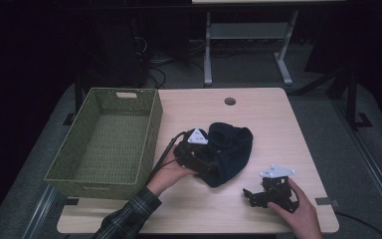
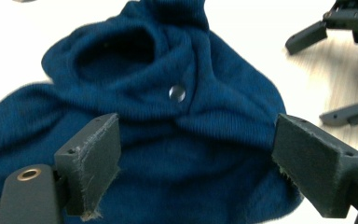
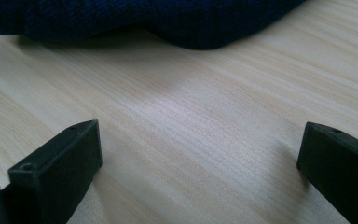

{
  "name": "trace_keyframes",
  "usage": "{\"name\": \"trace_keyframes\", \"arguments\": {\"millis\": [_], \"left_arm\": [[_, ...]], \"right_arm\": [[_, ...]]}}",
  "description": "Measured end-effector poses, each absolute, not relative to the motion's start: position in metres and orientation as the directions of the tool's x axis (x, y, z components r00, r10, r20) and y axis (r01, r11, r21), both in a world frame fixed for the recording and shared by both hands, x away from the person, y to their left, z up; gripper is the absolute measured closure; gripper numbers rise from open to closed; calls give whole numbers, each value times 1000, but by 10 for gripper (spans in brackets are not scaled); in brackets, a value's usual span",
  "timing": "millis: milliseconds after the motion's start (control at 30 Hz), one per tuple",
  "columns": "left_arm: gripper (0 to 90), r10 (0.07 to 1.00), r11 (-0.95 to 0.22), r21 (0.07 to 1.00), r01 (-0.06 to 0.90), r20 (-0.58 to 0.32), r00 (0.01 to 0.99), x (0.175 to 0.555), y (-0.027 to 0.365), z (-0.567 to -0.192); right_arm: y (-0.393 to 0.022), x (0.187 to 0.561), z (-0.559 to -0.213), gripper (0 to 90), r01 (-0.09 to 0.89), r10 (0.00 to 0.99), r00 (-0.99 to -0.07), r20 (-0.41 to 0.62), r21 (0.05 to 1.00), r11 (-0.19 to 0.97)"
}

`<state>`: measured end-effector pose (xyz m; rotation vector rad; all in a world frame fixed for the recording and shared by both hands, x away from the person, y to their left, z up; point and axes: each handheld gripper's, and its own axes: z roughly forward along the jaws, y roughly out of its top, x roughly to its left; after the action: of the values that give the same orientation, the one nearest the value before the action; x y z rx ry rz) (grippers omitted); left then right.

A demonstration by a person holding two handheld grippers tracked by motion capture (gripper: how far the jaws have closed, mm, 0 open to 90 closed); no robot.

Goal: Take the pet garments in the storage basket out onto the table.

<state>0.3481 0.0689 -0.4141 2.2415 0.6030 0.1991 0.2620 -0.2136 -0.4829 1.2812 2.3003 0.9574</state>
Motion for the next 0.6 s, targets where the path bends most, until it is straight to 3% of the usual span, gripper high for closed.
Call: {"name": "trace_keyframes", "arguments": {"millis": [600], "left_arm": [[151, 555, -561, 712, 423, -56, 830, 309, 99, -446]], "right_arm": [[-214, 262, -483, 0, 616, 844, -536, 30, 697, 366]]}}
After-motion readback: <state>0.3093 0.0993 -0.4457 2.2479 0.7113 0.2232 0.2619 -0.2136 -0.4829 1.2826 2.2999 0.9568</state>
